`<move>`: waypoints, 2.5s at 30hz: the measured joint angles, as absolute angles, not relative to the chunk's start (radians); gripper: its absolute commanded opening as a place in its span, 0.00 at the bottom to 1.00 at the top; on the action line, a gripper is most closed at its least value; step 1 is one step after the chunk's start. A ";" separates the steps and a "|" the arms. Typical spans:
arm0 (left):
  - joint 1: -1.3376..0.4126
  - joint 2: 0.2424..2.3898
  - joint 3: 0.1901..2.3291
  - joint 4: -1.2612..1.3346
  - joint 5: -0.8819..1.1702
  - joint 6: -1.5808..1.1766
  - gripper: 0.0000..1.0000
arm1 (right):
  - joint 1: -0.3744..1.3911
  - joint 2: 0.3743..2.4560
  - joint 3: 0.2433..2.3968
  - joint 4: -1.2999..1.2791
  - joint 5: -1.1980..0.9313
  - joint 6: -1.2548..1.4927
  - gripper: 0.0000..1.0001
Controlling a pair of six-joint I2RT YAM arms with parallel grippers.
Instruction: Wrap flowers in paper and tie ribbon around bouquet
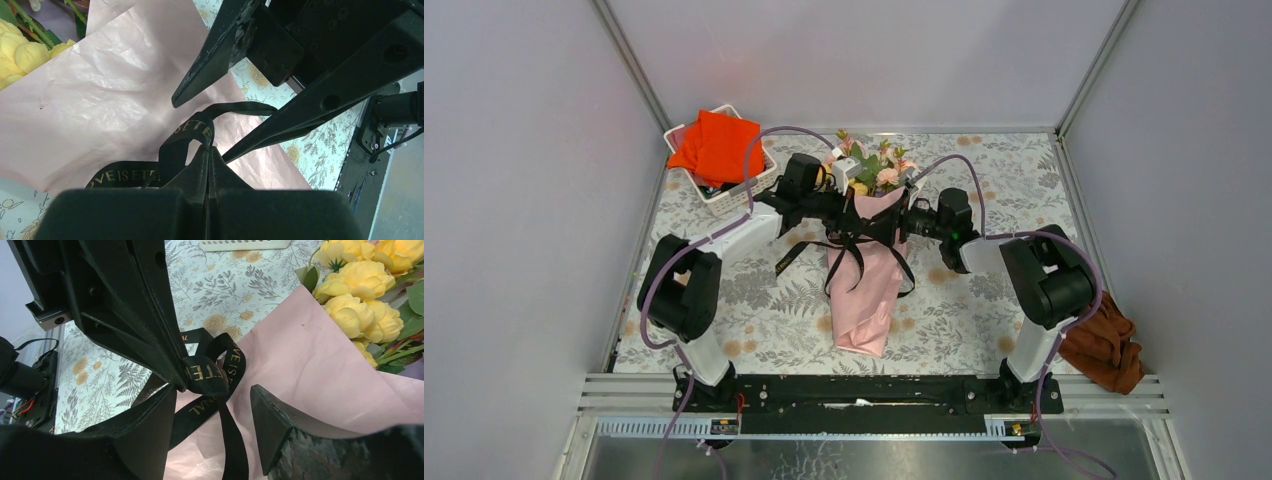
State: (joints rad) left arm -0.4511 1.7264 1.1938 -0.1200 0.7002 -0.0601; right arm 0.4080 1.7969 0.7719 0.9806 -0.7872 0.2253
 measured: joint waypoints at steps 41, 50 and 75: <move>-0.437 1.754 1.215 -0.021 0.802 -0.167 0.00 | 0.472 1.963 0.785 1.205 -0.563 0.396 0.14; -0.442 1.756 1.230 -0.131 0.778 -0.065 0.58 | 0.473 1.949 0.791 1.173 -0.407 0.410 0.00; -0.308 1.972 1.380 -0.427 0.499 0.186 0.28 | 0.471 1.782 0.779 0.876 -0.355 0.241 0.00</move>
